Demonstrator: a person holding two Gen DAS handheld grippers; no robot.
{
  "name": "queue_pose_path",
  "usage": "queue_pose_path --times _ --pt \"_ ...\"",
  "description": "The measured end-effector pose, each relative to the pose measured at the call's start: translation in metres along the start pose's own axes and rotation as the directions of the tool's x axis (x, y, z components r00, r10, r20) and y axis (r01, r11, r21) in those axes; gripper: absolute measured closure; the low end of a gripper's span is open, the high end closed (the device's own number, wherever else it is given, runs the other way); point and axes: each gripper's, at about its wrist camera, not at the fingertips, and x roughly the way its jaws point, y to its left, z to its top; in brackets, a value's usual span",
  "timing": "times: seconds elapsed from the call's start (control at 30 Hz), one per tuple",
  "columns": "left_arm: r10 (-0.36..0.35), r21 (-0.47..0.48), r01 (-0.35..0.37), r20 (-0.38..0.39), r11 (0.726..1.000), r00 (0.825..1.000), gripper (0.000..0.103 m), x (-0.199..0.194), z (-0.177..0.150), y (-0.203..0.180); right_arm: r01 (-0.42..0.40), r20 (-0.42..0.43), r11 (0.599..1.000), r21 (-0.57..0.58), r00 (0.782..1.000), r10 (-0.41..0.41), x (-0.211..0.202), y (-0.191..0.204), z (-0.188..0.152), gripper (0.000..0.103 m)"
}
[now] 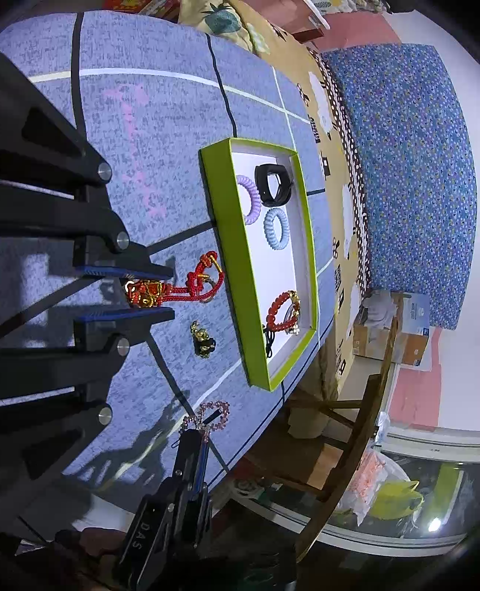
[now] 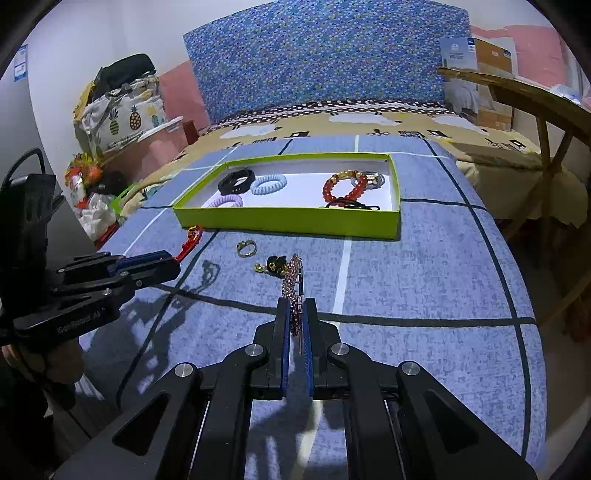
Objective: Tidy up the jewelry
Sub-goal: 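Grasp the red tassel charm with the left tool while the right lifts the pink bracelet, then carry the red tassel with the left tool while the right carries the pink bracelet into the box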
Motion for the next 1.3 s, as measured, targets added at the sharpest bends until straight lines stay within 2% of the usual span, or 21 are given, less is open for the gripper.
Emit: queue_pose_path --times 0.5,0.8,1.03,1.3 --pt "0.01 -0.01 -0.01 0.026 1.0 1.0 0.088 0.007 0.031 0.012 0.0 0.043 1.0 -0.008 0.999 0.0 0.006 -0.004 0.035 0.097" --pt "0.04 -0.016 -0.039 0.041 0.999 0.998 0.088 0.028 0.061 0.027 0.0 0.06 1.0 -0.01 0.998 0.001 0.029 -0.01 0.07 0.097" --pt "0.055 -0.028 -0.053 0.046 0.998 0.997 0.088 0.047 0.079 0.037 -0.006 0.037 1.0 -0.007 0.999 0.006 0.059 -0.013 0.095 0.097" --pt "0.051 -0.072 -0.051 0.002 0.996 0.999 0.088 0.076 0.084 0.049 -0.022 -0.027 1.0 0.01 0.999 0.022 0.097 -0.022 0.107 0.097"
